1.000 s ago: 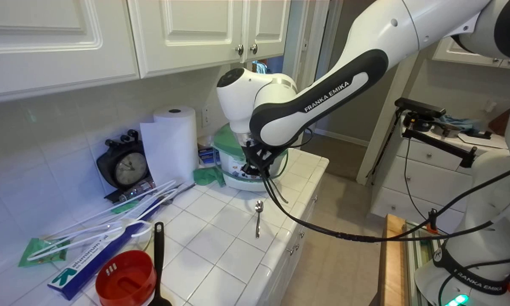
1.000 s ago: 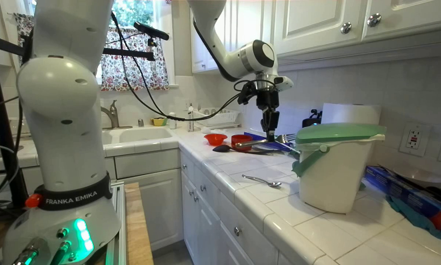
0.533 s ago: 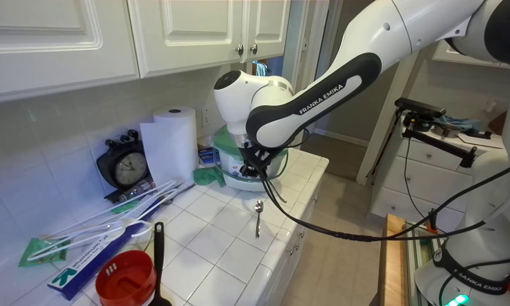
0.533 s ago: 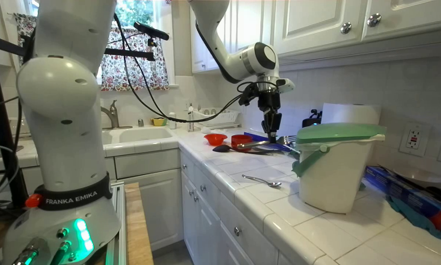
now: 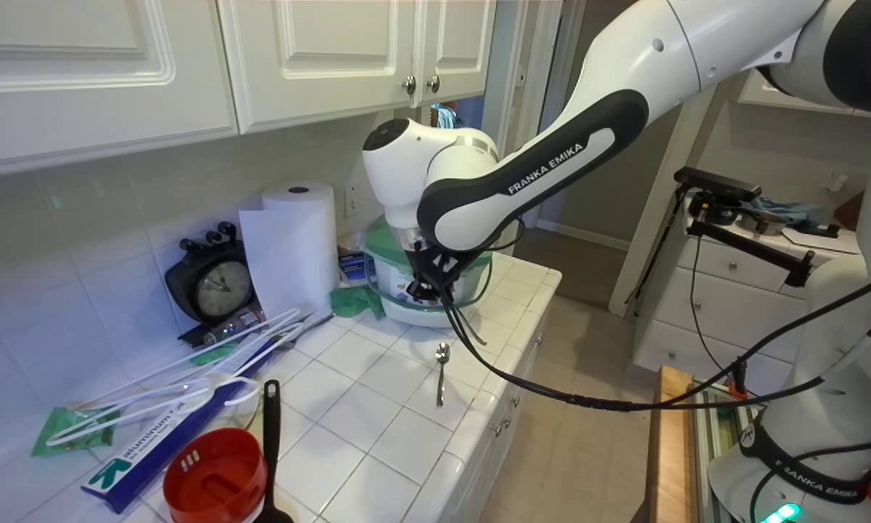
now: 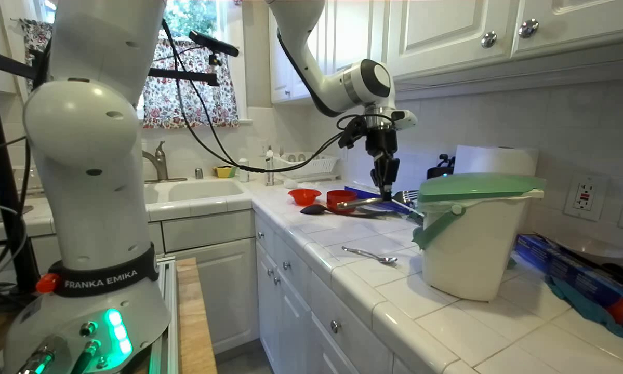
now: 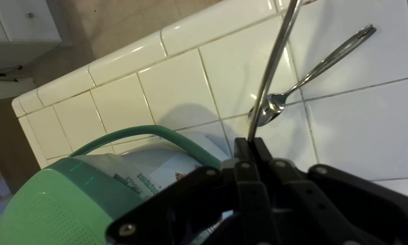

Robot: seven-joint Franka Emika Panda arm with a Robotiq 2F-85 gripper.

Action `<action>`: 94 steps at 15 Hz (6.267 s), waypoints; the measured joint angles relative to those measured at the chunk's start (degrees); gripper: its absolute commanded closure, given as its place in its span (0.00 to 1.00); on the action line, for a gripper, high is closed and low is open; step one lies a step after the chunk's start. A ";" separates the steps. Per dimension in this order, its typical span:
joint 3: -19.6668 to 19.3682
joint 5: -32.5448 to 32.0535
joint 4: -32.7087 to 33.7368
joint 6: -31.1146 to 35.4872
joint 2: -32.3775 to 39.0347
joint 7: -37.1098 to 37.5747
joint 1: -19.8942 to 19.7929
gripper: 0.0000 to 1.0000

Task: Use the fork to open the bin

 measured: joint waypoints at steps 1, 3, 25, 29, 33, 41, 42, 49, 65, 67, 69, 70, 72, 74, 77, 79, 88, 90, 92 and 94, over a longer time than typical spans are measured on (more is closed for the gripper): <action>0.06 0.00 0.01 0.00 0.00 -0.03 0.02 0.97; 0.29 -0.02 0.02 0.00 0.00 -0.03 0.16 0.96; 0.47 -0.01 0.56 -0.05 -0.01 -0.85 -0.42 0.96; 0.47 -0.01 0.56 -0.08 0.01 -1.68 -0.59 0.97; 0.47 0.00 0.59 -0.08 0.23 -2.38 -0.61 0.97; 0.41 0.03 0.82 -0.13 1.24 -3.11 -1.05 0.97; 0.41 0.03 0.84 -0.15 1.24 -3.16 -1.05 0.97; 0.41 0.03 1.05 -0.18 1.24 -3.21 -1.04 0.97; 0.41 -0.49 1.90 -0.73 -0.95 -1.73 -0.42 0.97; 0.42 -1.06 1.90 -1.30 -1.78 -0.67 -0.26 0.97; 0.42 -1.84 1.90 -1.95 -2.73 0.51 -0.19 0.97; 0.41 -2.35 1.90 -2.24 -3.28 1.22 -0.20 0.97; 0.35 -3.11 1.90 -2.75 -4.34 2.21 -0.27 0.97; 0.24 -3.97 1.91 -3.35 -5.33 3.10 -0.32 0.97; 0.22 -5.42 1.97 -4.27 -6.54 4.13 -0.40 0.97; 0.22 -6.40 2.11 -4.84 -7.15 4.82 -0.47 0.97; 0.21 -9.45 4.37 -7.21 -9.21 6.29 -1.76 0.97; 0.20 -9.62 5.09 -7.21 -9.30 6.29 -2.43 0.97; 0.17 -9.76 5.78 -7.21 -9.31 6.29 -3.08 0.97; 0.12 -9.90 6.44 -7.21 -9.37 6.29 -3.61 0.97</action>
